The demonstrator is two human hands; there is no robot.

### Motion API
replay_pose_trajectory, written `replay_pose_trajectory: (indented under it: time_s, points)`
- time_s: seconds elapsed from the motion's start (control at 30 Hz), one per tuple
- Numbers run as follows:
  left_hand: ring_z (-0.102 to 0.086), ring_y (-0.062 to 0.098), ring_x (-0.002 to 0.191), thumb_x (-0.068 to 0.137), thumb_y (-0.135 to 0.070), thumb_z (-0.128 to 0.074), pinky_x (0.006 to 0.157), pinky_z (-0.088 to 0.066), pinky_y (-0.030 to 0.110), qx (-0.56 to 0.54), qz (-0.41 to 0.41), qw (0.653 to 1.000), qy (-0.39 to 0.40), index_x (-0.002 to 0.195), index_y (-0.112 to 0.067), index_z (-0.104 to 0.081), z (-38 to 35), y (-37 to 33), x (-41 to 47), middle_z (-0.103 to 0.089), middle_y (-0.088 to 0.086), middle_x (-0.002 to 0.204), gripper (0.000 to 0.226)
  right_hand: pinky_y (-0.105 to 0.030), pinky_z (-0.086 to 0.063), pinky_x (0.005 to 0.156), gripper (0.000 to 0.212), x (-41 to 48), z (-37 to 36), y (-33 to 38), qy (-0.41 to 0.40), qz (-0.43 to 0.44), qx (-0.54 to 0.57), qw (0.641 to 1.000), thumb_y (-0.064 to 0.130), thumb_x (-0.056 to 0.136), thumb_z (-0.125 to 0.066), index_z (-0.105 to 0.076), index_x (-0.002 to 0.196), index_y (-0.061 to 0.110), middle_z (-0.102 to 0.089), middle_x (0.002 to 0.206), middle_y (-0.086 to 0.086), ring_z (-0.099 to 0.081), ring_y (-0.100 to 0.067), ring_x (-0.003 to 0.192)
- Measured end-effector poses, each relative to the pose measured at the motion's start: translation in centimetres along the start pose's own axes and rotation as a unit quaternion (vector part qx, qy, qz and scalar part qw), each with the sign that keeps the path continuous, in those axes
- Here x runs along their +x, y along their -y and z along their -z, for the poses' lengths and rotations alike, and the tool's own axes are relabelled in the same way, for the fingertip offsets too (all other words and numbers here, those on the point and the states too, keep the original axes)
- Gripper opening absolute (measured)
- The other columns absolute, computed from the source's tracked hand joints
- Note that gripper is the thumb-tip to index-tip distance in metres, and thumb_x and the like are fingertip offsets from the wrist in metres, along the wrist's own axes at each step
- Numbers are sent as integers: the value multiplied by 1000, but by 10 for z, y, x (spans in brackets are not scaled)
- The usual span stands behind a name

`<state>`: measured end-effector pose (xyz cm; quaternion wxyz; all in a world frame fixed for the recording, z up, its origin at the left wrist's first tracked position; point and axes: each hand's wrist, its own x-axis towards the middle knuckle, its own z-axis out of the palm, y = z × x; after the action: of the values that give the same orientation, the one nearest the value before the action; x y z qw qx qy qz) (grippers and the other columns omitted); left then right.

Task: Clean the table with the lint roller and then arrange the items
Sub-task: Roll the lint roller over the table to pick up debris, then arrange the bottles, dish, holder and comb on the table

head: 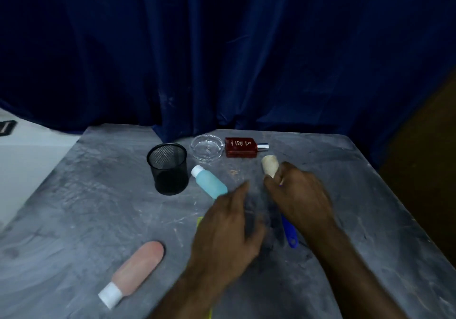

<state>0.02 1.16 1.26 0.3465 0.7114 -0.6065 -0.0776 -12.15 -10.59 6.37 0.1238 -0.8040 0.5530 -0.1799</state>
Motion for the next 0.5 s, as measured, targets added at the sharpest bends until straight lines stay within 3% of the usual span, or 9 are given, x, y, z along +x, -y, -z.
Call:
replay_pose_trajectory:
  time_s: [0.1,0.27,0.5]
  points:
    - [-71,9,116,92,-52,-54,99,-61,35,-52,-3,997,-49,153,-32,-48,46,4,42,-72,-11,133,64,-39,-56,76,26,24,-7,22,10,18,30,999,44,92,-57,-60,87,18,-70,86,-5,-67,-29,82]
    - [-76,15,101,91,-35,-67,94,-62,42,-4,12,1000,-25,134,-21,-68,93,30,133,-80,-6,110,45,-39,-56,75,17,81,-29,50,20,29,54,998,30,93,-59,-64,84,17,-72,85,-6,-68,-28,81]
    - [-71,37,113,93,-22,-75,95,-62,47,218,70,965,128,127,-12,-69,78,77,222,-71,15,123,36,-43,-55,86,16,143,-75,65,43,29,41,998,23,95,-54,-66,94,12,-73,104,-14,-67,-37,99]
